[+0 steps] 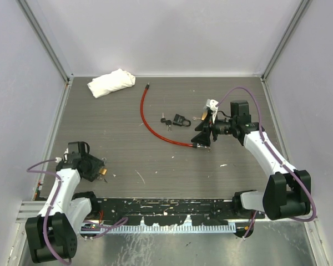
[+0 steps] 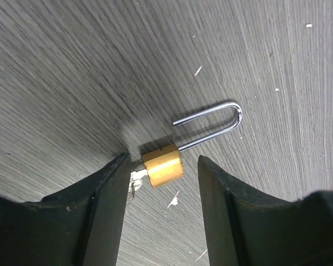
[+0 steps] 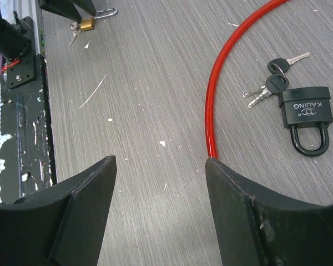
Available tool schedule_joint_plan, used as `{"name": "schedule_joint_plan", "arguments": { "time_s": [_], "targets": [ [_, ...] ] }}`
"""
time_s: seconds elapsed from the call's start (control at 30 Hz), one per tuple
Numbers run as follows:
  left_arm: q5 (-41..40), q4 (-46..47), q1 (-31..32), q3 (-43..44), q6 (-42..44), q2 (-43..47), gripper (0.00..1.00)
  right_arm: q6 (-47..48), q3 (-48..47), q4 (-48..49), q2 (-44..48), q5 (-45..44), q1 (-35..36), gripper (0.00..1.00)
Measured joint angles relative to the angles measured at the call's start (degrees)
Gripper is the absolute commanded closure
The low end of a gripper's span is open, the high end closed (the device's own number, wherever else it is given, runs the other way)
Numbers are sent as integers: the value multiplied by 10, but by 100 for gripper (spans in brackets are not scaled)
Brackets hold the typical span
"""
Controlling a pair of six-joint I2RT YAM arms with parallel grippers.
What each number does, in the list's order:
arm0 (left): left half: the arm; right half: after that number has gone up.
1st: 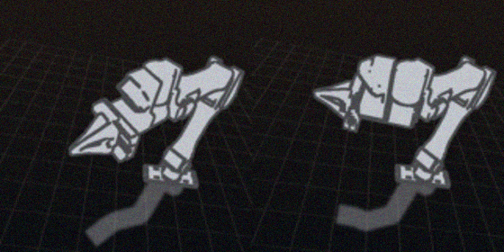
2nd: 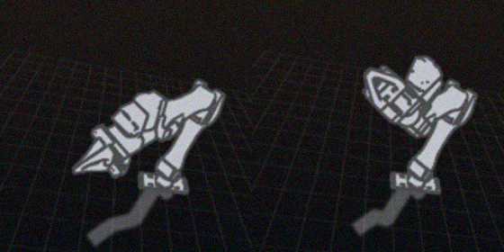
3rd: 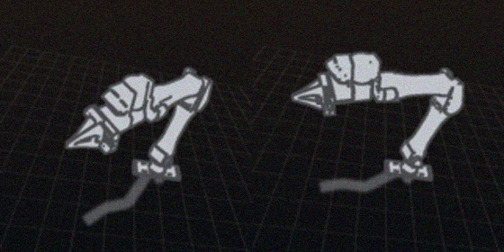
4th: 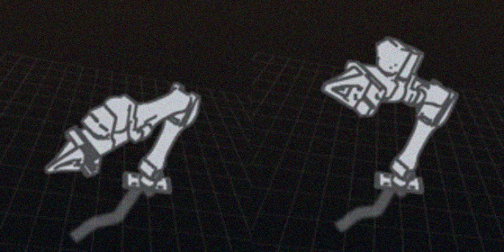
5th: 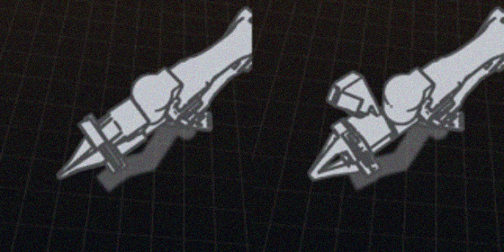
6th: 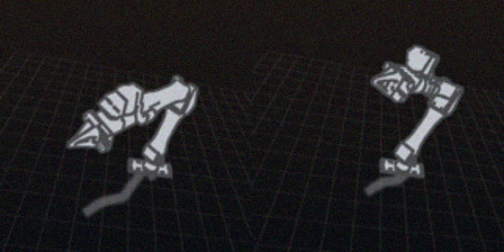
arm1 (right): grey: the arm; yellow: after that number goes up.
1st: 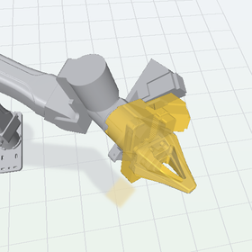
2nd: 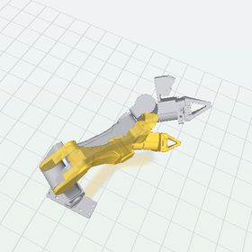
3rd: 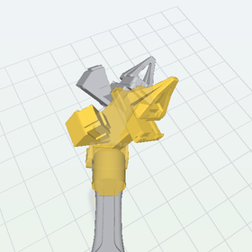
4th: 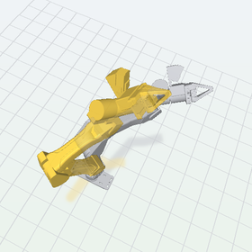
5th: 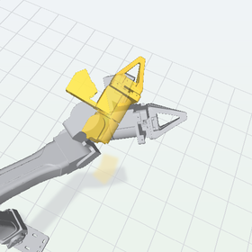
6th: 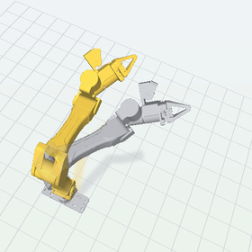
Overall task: Lock with the key
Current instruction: Adjust the lock at the center of the board.
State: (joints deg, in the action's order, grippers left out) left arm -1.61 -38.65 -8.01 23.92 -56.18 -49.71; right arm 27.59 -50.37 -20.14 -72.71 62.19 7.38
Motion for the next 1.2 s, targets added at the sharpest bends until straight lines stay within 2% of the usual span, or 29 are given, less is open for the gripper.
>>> {"name": "schedule_joint_plan", "arguments": {
  "time_s": [0.23, 0.67, 0.87, 1.03, 1.2],
  "targets": [
    [10, 16, 0, -16, -12, 2, 57, 4, -6, -9, -5, 0, 0, 30],
    [122, 111, 10, -67, -14, 14, 65, 6, -7, -10, -14, -2, 0, 30],
    [122, 181, 112, -67, -30, -32, 65, 6, -7, -10, -21, -3, 0, 30],
    [87, 235, 223, -42, -55, -102, 65, 8, -7, -14, -26, -8, 0, 29],
    [43, 268, 297, -4, -64, -170, 64, 13, -9, -19, -35, -15, 0, 30]
  ]
}}
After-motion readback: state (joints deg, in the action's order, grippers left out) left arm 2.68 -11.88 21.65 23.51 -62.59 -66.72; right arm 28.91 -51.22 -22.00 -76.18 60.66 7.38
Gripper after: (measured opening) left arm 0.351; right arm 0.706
